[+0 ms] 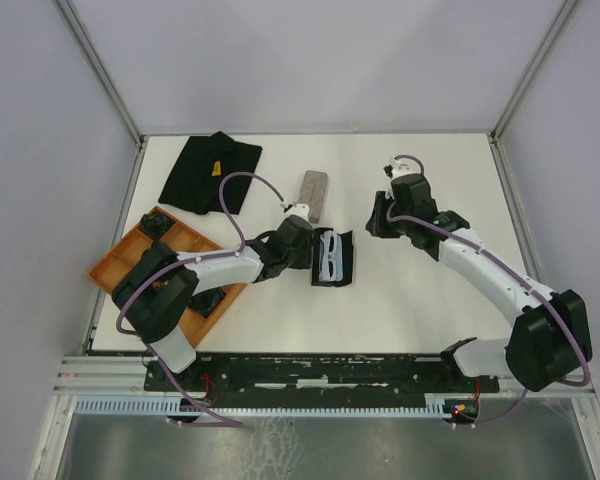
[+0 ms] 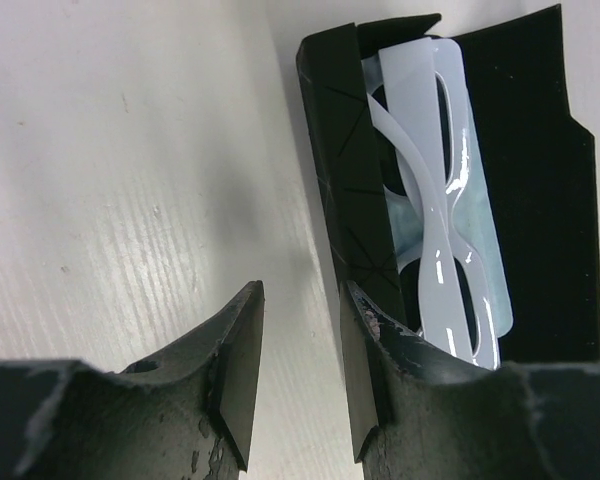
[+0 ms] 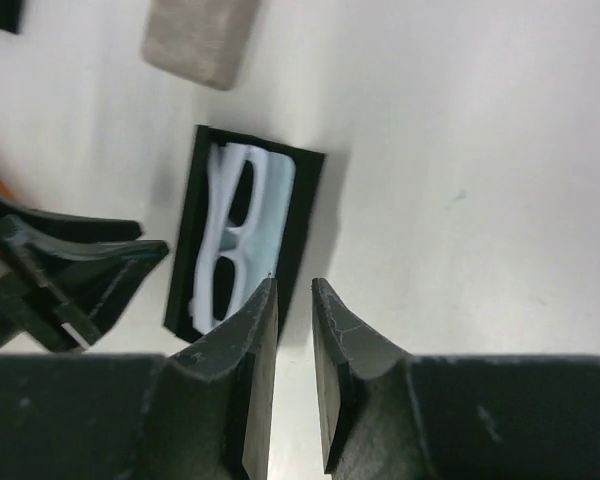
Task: Organize the sunglasses
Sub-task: Place the sunglasses in the sunglasses case.
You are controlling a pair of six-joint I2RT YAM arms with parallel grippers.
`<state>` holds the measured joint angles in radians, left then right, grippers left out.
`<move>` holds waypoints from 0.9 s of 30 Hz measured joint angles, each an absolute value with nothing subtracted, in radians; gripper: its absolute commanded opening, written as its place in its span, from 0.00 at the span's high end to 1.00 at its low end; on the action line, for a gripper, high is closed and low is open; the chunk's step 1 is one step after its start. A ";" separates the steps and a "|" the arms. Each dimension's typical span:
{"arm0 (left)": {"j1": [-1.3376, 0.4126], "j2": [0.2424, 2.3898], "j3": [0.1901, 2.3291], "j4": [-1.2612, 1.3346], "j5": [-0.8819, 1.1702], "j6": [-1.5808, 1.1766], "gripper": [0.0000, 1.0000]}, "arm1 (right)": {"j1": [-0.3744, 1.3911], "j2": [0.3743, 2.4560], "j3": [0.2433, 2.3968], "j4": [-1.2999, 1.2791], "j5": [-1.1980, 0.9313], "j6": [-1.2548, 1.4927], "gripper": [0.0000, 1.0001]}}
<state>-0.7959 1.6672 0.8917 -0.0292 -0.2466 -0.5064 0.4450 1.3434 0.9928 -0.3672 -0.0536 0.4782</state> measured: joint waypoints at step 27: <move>-0.791 1.757 0.927 -0.019 -0.230 -0.476 0.56 | 0.435 1.707 0.965 -0.344 -0.245 0.507 0.74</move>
<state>-0.7914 1.7569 0.9268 -0.0185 -0.2298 -0.4763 0.4355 1.7069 0.9653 -0.3443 -0.2451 0.5072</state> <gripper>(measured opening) 0.438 0.228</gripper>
